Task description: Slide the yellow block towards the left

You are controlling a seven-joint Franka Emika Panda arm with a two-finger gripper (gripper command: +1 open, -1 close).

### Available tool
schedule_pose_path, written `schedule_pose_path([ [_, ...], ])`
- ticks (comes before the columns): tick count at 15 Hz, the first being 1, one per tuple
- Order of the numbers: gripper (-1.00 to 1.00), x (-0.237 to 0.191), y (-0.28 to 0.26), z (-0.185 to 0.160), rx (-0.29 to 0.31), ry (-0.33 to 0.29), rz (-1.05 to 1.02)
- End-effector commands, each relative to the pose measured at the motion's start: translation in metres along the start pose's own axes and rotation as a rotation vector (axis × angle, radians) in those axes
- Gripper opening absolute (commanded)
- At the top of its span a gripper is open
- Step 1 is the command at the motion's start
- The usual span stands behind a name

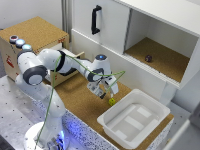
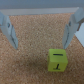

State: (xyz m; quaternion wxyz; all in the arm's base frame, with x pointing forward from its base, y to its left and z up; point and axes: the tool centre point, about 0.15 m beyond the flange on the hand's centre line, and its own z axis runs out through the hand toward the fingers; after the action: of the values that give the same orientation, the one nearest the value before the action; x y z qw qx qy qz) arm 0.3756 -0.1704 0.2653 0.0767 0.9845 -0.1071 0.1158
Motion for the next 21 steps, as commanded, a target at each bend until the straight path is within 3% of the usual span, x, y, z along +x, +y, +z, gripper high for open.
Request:
schedule_pose_path([
  [1,1.00,-0.004,-0.004,-0.004,-0.043,-0.013,-0.003],
  [3,1.00,-0.004,-0.004,-0.004,-0.043,-0.013,-0.003],
  [4,1.00,0.001,0.007,0.000,0.005,0.000,0.006],
  [8,1.00,0.008,0.066,-0.018,0.052,0.056,0.006],
  [12,1.00,-0.006,0.088,-0.032,0.135,0.043,-0.116],
  [14,1.00,-0.015,0.090,-0.044,0.173,0.073,-0.153],
  [15,-1.00,-0.016,0.091,-0.052,0.200,0.089,-0.162],
  [18,-1.00,-0.017,0.088,-0.058,0.225,0.101,-0.169],
  [21,-1.00,-0.019,0.082,-0.055,0.208,0.092,-0.151],
])
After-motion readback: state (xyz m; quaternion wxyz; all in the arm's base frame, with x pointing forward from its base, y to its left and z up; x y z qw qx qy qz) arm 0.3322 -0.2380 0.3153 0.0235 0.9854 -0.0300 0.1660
